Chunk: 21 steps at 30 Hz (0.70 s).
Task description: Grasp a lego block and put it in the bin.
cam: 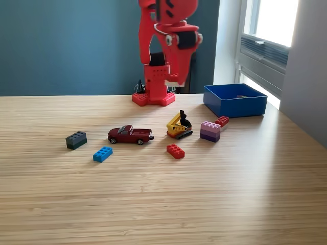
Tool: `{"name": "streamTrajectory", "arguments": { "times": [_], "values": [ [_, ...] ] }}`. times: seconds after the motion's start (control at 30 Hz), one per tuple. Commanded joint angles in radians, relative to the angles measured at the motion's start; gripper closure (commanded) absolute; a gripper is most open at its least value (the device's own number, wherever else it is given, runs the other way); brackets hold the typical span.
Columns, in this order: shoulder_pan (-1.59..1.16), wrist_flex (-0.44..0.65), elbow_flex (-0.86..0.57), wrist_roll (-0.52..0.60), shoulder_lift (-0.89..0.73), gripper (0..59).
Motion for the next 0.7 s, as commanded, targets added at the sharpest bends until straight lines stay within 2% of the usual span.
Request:
{"name": "streamTrajectory", "arguments": {
  "times": [0.03, 0.17, 0.37, 0.6, 0.7],
  "values": [
    [-0.359, 0.015, 0.02, 0.147, 0.077, 58.6],
    [-0.588, 0.012, 0.008, 0.238, 0.074, 58.6],
    [-0.834, 0.006, -0.041, 0.307, 0.072, 58.6],
    [-0.882, -0.032, -0.071, 0.284, 0.063, 58.6],
    [-0.884, -0.035, -0.114, 0.278, -0.002, 58.6]
  ]
}}
